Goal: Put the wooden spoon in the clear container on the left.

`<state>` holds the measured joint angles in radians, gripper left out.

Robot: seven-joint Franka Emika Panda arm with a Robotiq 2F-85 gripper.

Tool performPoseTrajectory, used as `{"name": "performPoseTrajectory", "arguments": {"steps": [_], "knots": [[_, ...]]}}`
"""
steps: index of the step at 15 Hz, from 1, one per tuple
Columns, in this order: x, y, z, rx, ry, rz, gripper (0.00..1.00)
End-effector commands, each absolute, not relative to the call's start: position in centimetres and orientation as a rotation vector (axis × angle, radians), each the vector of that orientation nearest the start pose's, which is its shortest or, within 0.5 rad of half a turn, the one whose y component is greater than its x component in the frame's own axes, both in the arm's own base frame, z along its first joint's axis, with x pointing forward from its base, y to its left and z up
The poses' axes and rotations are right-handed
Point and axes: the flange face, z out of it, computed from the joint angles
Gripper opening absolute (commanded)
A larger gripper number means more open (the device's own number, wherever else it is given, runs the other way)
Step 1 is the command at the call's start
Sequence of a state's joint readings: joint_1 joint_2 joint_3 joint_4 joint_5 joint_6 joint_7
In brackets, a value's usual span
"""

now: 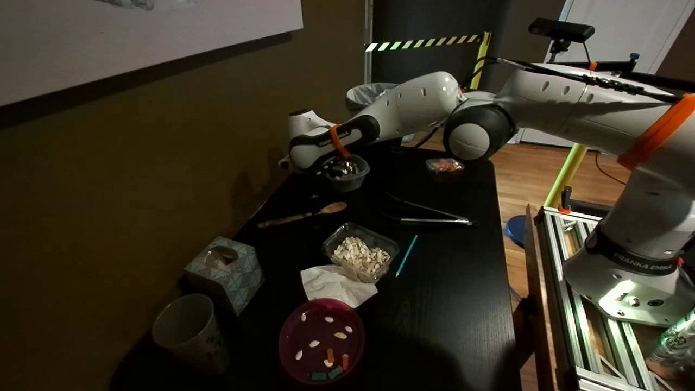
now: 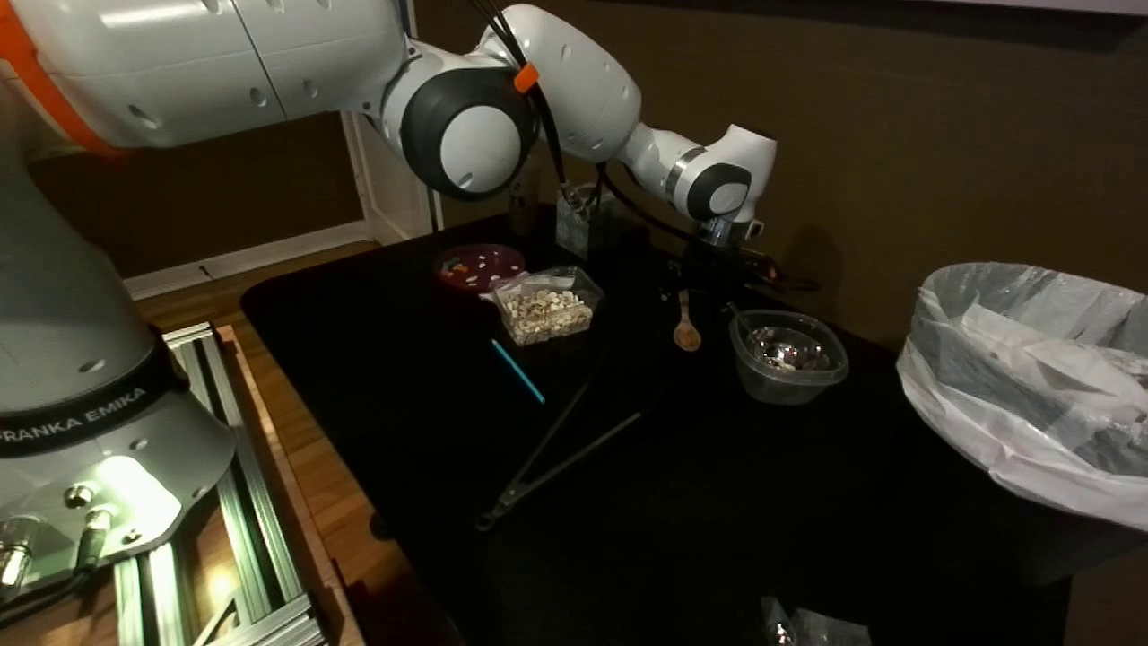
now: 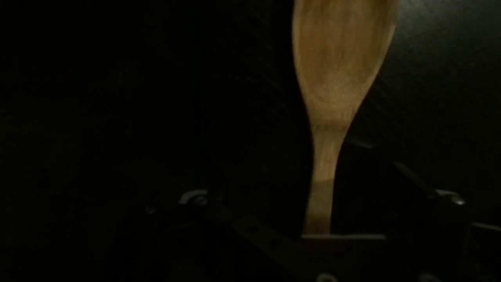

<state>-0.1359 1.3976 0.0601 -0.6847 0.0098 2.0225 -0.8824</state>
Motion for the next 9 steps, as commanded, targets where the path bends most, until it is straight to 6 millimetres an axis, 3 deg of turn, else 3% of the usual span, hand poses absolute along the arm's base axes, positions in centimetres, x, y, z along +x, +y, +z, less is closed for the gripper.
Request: {"name": "performPoseTrajectory", "arguments": {"steps": [1,3,9], "knots": [[78.15,-8.16,7.73,-2.844,-1.123,-0.016,0.74],[78.06,-8.22,7.52,-2.845,-1.121,-0.007,0.68],[78.24,-8.41,7.94,-2.849,-1.115,-0.019,0.22]]}}
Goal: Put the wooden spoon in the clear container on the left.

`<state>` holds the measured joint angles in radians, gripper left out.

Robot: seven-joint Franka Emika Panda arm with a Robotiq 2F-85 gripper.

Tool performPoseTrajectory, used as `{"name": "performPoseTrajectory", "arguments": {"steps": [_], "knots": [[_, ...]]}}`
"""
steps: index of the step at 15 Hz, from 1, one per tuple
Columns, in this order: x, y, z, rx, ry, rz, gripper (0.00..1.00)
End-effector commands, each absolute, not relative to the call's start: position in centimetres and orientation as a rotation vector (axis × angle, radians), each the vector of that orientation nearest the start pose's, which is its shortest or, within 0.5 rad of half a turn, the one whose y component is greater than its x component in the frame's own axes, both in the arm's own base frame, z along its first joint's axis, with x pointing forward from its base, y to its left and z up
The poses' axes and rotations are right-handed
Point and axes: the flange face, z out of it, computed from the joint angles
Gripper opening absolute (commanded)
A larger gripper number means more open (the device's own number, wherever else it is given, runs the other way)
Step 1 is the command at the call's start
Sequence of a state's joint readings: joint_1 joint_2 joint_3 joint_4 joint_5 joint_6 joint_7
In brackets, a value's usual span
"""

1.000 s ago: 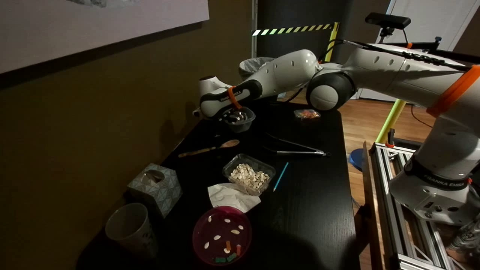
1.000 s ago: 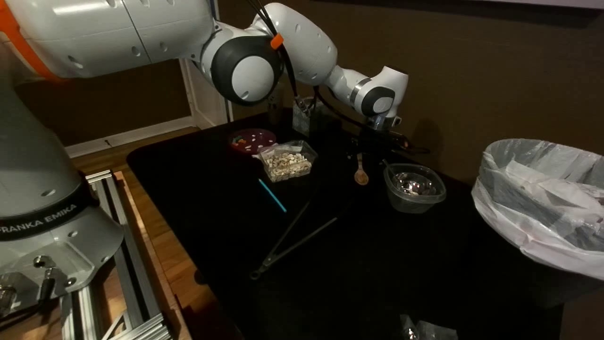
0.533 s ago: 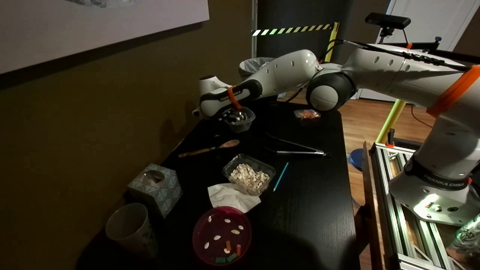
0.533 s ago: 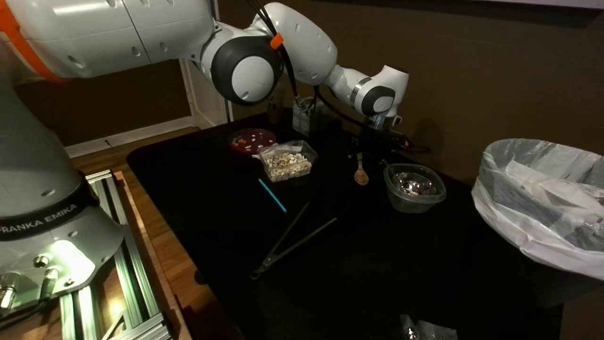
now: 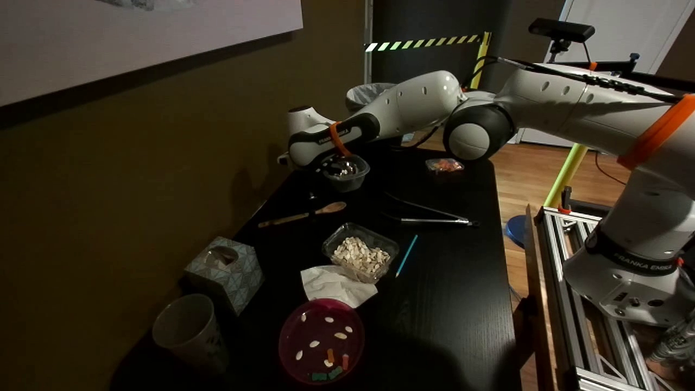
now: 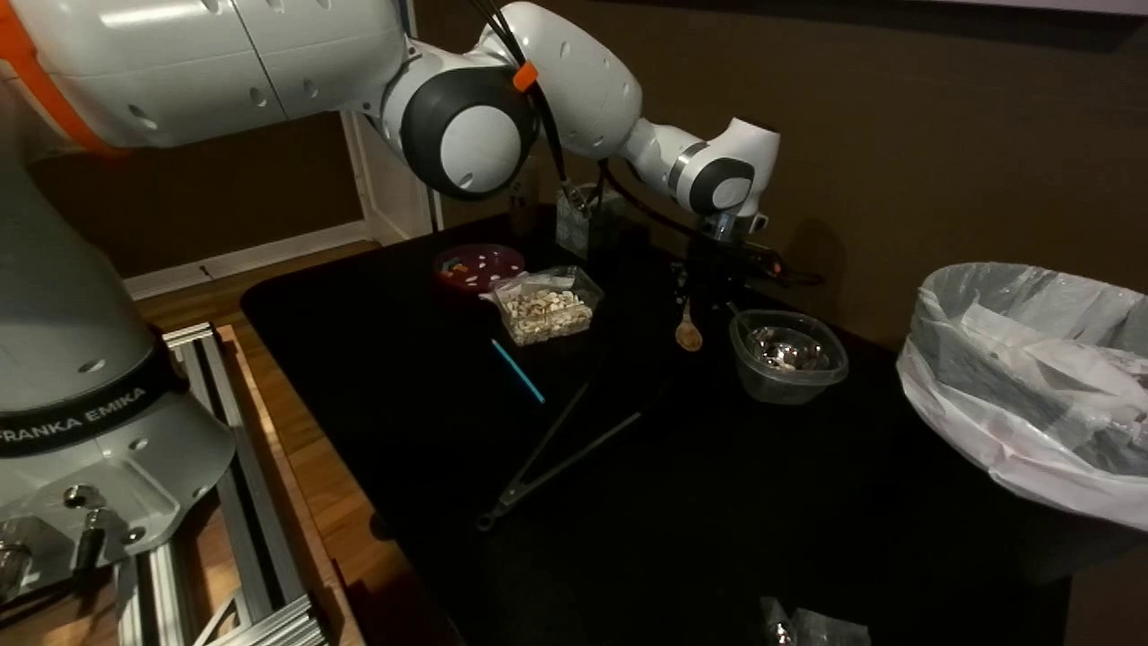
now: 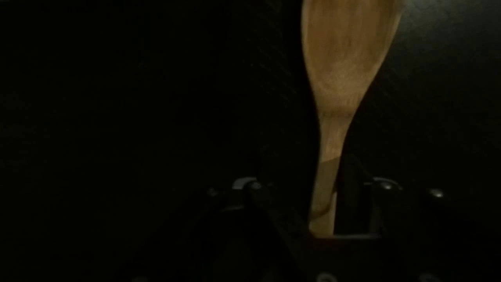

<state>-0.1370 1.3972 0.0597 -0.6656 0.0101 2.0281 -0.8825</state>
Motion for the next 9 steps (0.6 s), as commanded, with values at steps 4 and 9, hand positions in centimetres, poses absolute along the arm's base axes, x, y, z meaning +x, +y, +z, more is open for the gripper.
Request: {"name": "performPoseTrajectory", "arguments": {"steps": [4,9], "knots": [[78.3,-8.4,8.1,-2.850,-1.112,-0.025,0.00],[78.9,-8.4,11.7,-2.819,-1.033,-0.053,0.04]]}}
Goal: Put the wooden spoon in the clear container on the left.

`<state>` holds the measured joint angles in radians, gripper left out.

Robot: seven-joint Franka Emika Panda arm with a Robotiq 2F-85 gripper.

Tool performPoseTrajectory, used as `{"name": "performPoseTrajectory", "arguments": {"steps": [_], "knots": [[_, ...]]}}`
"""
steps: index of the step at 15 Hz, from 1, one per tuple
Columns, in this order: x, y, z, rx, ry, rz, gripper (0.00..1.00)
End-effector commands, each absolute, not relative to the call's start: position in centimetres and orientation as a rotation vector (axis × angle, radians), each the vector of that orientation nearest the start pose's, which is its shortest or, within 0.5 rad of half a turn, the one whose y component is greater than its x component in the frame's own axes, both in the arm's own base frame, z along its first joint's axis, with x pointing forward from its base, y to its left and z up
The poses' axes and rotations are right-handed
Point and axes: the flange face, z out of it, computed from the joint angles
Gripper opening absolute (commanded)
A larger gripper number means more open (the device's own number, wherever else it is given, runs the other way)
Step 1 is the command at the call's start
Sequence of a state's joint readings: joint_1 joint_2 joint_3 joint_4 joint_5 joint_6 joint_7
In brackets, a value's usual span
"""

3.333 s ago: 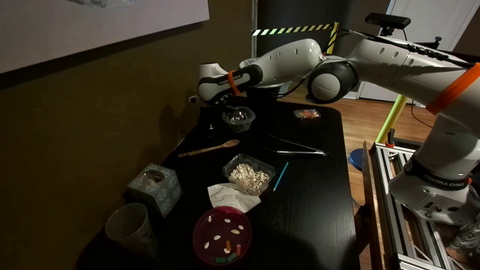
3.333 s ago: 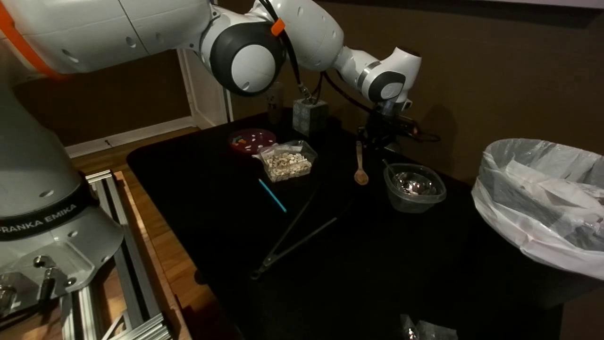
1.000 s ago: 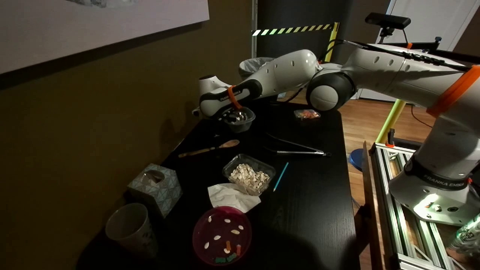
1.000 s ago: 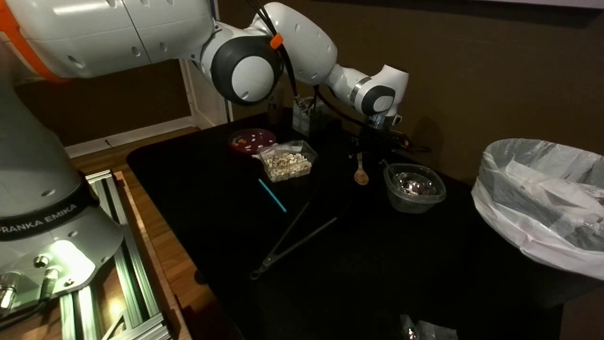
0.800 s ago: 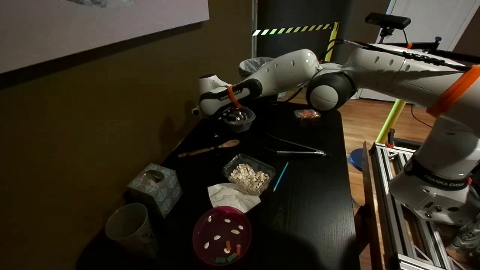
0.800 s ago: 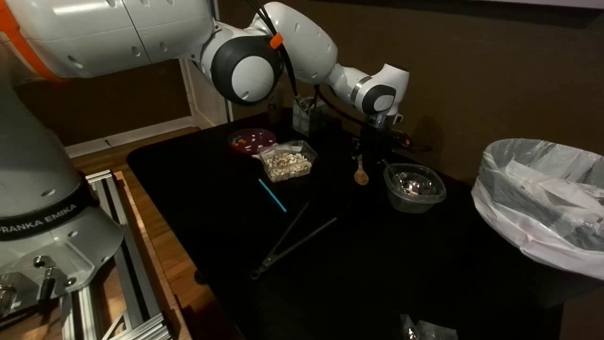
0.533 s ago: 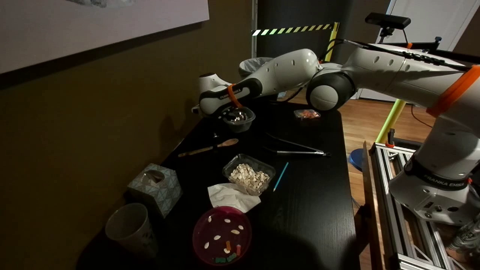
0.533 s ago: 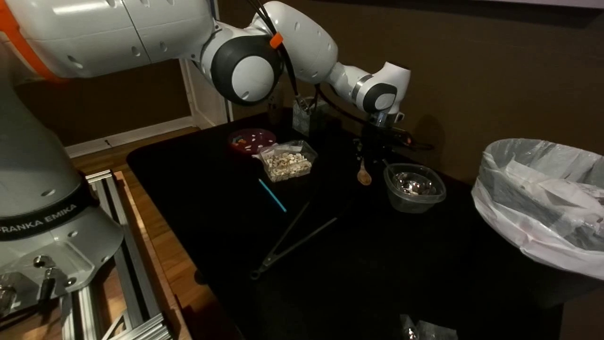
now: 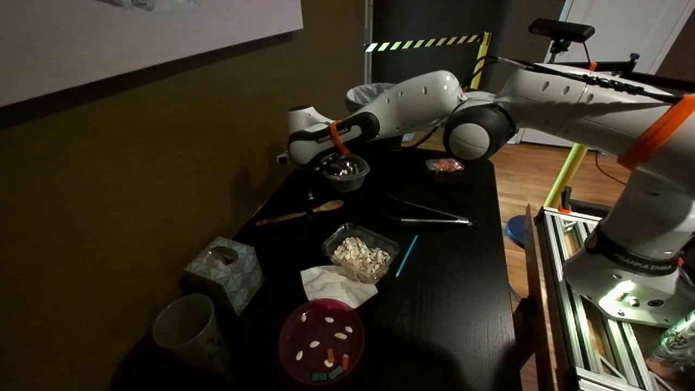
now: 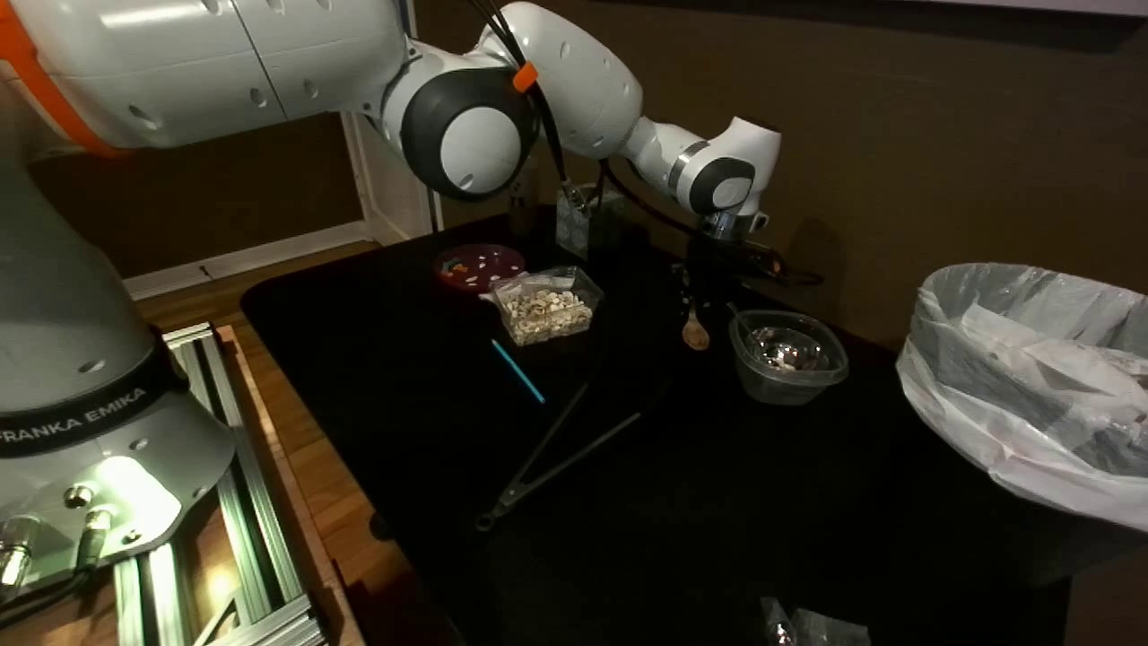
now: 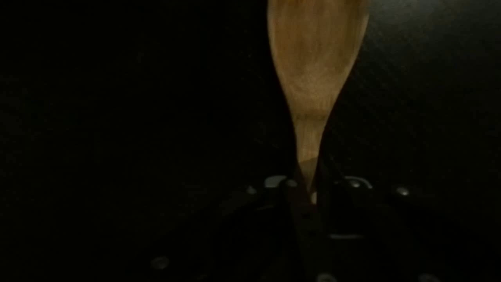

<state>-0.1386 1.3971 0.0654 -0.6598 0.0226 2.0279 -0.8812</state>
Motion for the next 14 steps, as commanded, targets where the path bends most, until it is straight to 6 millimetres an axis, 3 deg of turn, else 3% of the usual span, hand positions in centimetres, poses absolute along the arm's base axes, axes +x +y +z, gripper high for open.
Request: {"name": "performPoseTrajectory", "arguments": {"steps": [1,4,8,14], "knots": [[79.1,-8.5,13.2,-2.808,-1.002,-0.063,0.04],[79.1,-9.7,18.1,-2.878,-0.828,0.017,0.04],[77.9,-11.4,22.8,-2.955,-0.557,0.184,0.04],[78.3,-12.4,28.1,-3.026,-0.123,0.078,0.04]]}}
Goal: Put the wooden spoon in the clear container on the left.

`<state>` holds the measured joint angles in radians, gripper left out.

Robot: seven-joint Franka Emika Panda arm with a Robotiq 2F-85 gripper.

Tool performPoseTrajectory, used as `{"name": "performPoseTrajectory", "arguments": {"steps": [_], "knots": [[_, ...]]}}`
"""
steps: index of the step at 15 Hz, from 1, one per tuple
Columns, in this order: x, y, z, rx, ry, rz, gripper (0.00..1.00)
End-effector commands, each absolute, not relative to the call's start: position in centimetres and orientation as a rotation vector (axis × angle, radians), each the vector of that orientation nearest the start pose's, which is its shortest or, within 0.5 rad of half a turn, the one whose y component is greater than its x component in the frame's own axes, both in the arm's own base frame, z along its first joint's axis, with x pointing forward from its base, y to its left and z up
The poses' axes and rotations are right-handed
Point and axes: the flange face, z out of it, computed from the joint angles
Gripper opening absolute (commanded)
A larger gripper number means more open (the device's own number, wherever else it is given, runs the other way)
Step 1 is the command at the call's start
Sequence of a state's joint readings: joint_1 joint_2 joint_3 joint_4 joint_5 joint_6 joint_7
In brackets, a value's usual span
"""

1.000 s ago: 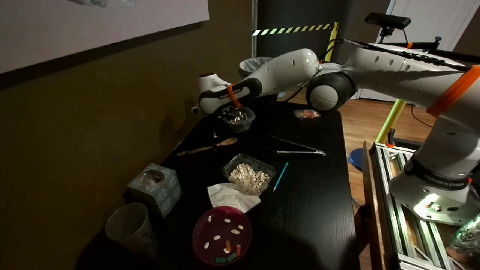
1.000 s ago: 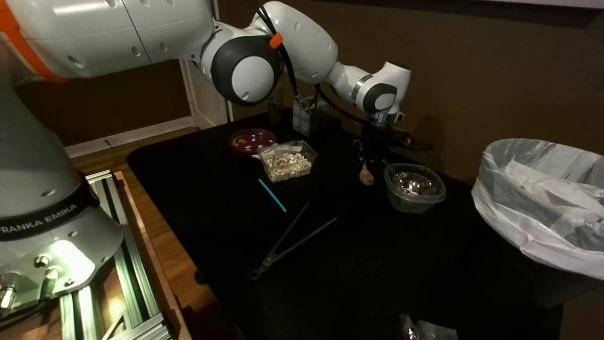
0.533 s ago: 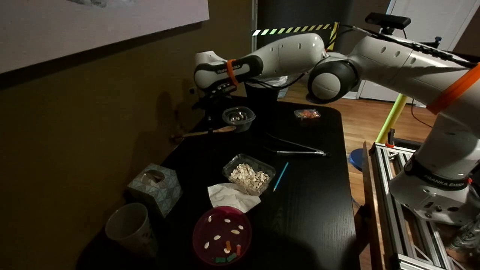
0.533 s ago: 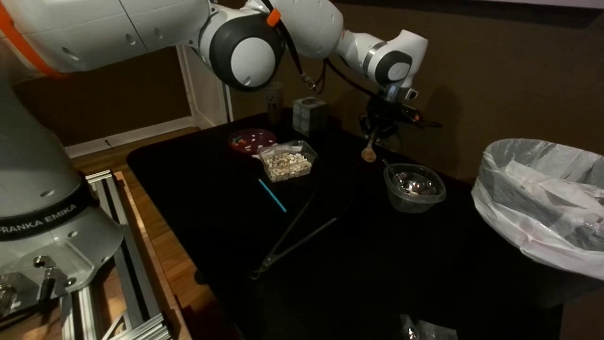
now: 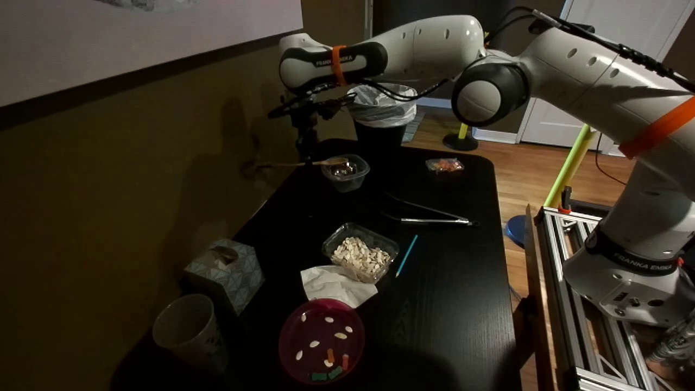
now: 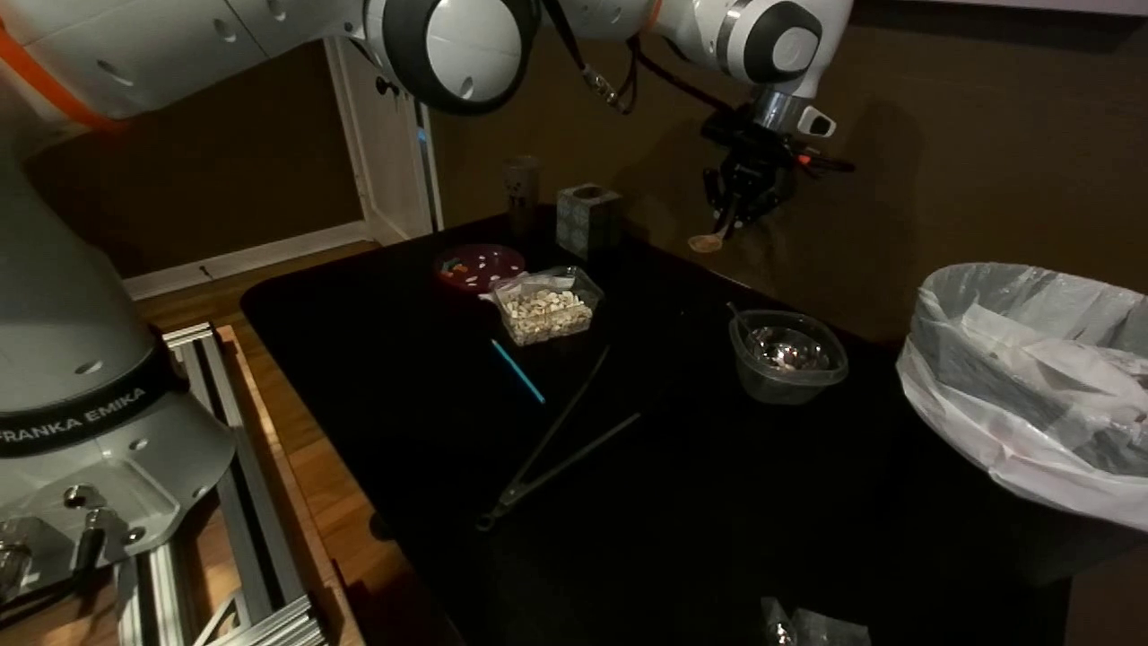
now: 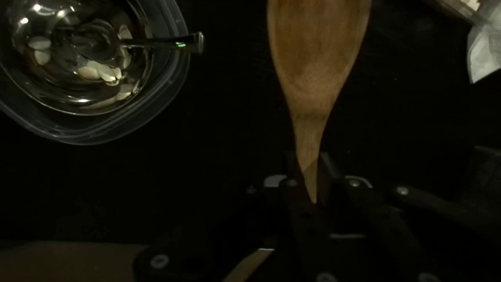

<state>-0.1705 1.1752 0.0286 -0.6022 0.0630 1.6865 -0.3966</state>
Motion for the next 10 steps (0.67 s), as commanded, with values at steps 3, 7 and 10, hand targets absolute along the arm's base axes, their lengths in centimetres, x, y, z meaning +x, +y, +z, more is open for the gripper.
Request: {"name": "performPoseTrajectory", "arguments": {"steps": [3,7,10], "knots": [[78.0,-14.1,29.3,-3.041,0.112,0.029,0.04],[76.9,-16.9,29.9,-3.014,0.352,-0.058,0.04],[75.5,-19.0,29.9,-2.989,0.407,-0.101,0.04]]}}
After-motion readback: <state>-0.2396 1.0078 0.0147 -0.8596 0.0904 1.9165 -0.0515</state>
